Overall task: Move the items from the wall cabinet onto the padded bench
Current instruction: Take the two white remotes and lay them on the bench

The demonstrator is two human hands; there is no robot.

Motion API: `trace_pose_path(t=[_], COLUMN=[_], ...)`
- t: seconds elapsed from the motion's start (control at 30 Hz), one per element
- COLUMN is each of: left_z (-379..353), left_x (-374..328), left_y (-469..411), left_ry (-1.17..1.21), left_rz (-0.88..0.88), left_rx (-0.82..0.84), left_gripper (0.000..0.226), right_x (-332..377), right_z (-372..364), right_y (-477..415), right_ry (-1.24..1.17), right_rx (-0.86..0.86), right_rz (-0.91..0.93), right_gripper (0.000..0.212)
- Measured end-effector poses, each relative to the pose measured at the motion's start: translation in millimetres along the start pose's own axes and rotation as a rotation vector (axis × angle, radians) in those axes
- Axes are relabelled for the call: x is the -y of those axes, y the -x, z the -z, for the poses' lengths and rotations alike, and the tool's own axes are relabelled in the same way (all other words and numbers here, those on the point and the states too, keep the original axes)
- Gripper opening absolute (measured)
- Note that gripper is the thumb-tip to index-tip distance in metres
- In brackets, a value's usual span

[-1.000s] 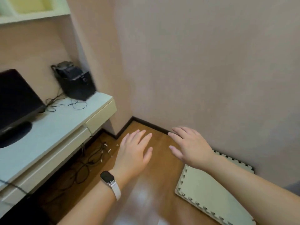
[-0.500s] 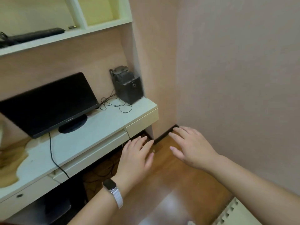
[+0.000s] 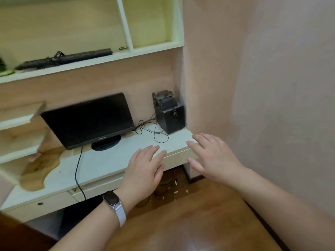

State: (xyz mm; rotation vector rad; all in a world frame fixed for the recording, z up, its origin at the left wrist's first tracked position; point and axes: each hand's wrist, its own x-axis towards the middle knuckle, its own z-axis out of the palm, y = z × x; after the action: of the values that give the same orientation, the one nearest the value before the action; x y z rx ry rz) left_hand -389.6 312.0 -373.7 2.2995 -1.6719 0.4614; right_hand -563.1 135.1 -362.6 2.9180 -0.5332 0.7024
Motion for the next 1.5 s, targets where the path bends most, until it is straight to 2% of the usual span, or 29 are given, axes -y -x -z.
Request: trace_pose_path(t=[0.23, 0.4, 0.83, 1.03, 1.3, 1.5], left_z=[7, -2, -5, 10, 52, 100], left_x=[42, 88, 238, 244, 237, 227], left_y=[-49, -105, -280, -352, -437, -497], left_ry=[-0.061, -0.056, -0.027, -0.004, -0.056, 0.062], left_rz=[0.036, 0.028, -0.131, -0.193, -0.227, -0.233], left_rx=[-0.063, -0.109, -0.337, -0.346, -0.49, -0.56], left_gripper=[0.043, 0.043, 0.043, 0.046, 0.044, 0.048], right_x=[-11, -18, -47, -76, -129, -171], right_z=[-9, -26, -44, -22, 15, 51], right_y=[-78, -145, -338, -389, -454, -509], right_ry=[-0.003, 0.051, 0.226, 0.263, 0.183, 0.122], right_rx=[0.017, -0.035, -0.103, -0.119, -0.287, -0.339], right_rz=[0.057, 0.062, 0.002, -0.051, -0.036, 0.005], right_gripper=[0.055, 0.054, 0.052, 0.056, 0.058, 0.065])
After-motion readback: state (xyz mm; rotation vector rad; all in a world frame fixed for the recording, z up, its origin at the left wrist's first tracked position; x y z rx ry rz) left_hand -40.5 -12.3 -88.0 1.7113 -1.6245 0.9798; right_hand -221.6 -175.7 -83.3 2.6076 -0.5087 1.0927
